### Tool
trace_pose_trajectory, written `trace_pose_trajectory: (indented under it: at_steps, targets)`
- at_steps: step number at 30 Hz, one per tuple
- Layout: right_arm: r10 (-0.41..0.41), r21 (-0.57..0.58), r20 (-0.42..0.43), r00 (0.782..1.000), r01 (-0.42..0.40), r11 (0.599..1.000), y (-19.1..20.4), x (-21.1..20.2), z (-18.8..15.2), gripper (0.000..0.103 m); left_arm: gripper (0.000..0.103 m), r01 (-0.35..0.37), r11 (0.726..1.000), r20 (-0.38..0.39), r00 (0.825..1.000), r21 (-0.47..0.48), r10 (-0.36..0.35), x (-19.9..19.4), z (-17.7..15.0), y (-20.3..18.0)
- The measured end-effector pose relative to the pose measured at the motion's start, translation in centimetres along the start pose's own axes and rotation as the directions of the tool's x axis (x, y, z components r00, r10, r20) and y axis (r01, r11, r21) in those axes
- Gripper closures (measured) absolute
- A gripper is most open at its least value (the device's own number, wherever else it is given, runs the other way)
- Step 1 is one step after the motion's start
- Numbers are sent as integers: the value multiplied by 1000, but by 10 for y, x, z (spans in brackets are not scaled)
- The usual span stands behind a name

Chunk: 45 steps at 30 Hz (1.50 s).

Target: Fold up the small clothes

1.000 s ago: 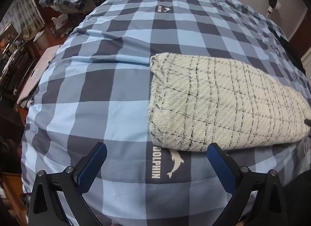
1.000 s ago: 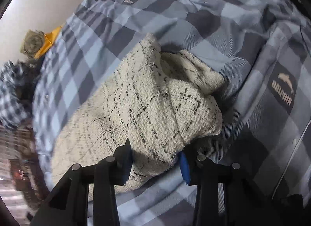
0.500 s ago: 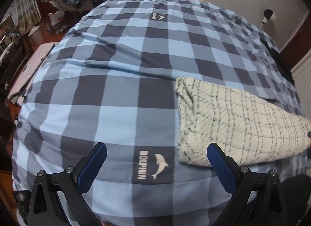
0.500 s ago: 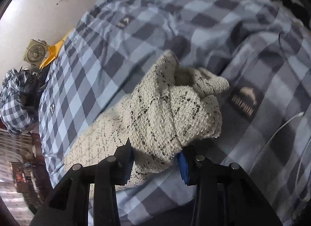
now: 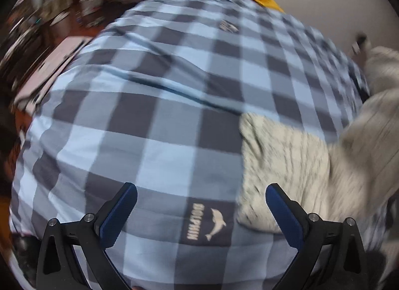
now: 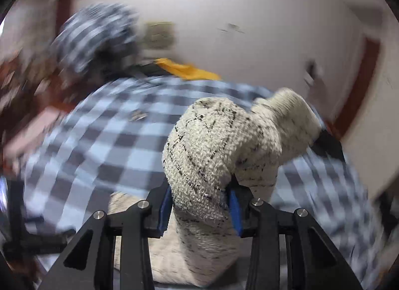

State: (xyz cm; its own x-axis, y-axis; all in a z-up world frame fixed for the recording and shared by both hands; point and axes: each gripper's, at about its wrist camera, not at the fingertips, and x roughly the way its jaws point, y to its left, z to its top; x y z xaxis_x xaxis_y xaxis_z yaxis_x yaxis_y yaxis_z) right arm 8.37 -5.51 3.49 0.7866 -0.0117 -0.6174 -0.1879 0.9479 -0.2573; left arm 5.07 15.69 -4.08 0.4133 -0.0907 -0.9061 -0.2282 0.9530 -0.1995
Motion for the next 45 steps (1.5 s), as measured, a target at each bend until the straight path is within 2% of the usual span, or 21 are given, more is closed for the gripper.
trace_pose_trajectory:
  at_steps: [3, 8, 10, 12, 14, 16, 18, 19, 20, 21, 23, 24, 25, 28, 30, 31, 35, 39, 41, 43, 45]
  targets:
    - [55, -167, -45, 998, -61, 984, 62, 30, -26, 67, 0, -1, 994, 69, 998, -106, 8, -14, 9, 29]
    - [117, -218, -217, 969, -166, 962, 103, 88, -95, 67, 0, -59, 986, 129, 988, -155, 80, -23, 16, 50]
    - [128, -273, -169, 977, -172, 946, 103, 83, -109, 65, 0, -48, 988, 121, 990, -144, 66, -21, 17, 47]
    - [174, -310, -161, 971, -217, 925, 97, 69, -108, 52, 0, -35, 993, 126, 991, -109, 49, -19, 18, 36]
    - [291, -270, -175, 941, -330, 904, 76, 48, -100, 39, 0, -17, 998, 151, 988, -62, 26, -20, 19, 20]
    - [403, -161, -153, 902, -425, 891, 43, 24, -91, 35, 0, 12, 1000, 180, 984, -9, -10, -23, 18, 2]
    - [483, -20, -94, 871, -487, 873, 2, 1, -87, 16, 0, 42, 999, 201, 979, 31, -47, -25, 16, -13]
    - [491, 44, -46, 870, -489, 871, -19, -6, -87, 11, 0, 56, 997, 211, 975, 48, -65, -26, 15, -20]
    - [463, 96, 0, 886, -461, 882, -36, -9, -90, 2, 0, 78, 994, 224, 970, 74, -93, -27, 13, -29]
    - [409, 126, 16, 913, -407, 905, -51, -10, -94, 1, 0, 101, 990, 233, 965, 98, -121, -27, 12, -38]
    - [244, 123, -54, 968, -236, 964, -66, 3, -107, 1, 0, 144, 976, 235, 955, 163, -180, -24, 11, -58]
    - [203, 107, -106, 973, -191, 976, -67, 13, -114, 1, 0, 155, 970, 229, 953, 186, -196, -21, 11, -66]
    - [196, 97, -160, 967, -183, 978, -67, 24, -122, 1, 0, 159, 966, 217, 955, 205, -203, -16, 10, -74]
    - [223, 109, -328, 918, -198, 974, -56, 55, -138, 1, 0, 181, 954, 136, 967, 240, -218, 6, 6, -88]
    - [226, 80, -393, 891, -212, 974, -41, 70, -136, 1, 0, 149, 960, 90, 981, 238, -175, 22, 1, -87]
    - [227, 78, -408, 885, -214, 974, -35, 76, -134, 1, 0, 131, 964, 78, 985, 232, -153, 28, -1, -85]
    - [284, 142, -407, 868, -247, 958, -11, 102, -128, 1, 0, 194, 972, 43, 979, 133, -201, 34, 1, -64]
    - [186, 102, -464, 866, -156, 982, -3, 126, -135, 6, 0, 210, 971, 13, 977, 111, -212, 42, 0, -61]
    - [247, 178, -515, 821, -179, 968, -22, 131, -143, 8, 0, 208, 970, -4, 978, 128, -209, 43, -3, -63]
    - [330, 330, -567, 755, -159, 931, -51, 141, -153, 8, 0, 248, 961, -33, 969, 120, -246, 42, -7, -67]
    - [312, 332, -606, 732, -124, 935, -62, 143, -158, 8, 0, 297, 948, -91, 954, 118, -287, 44, -13, -74]
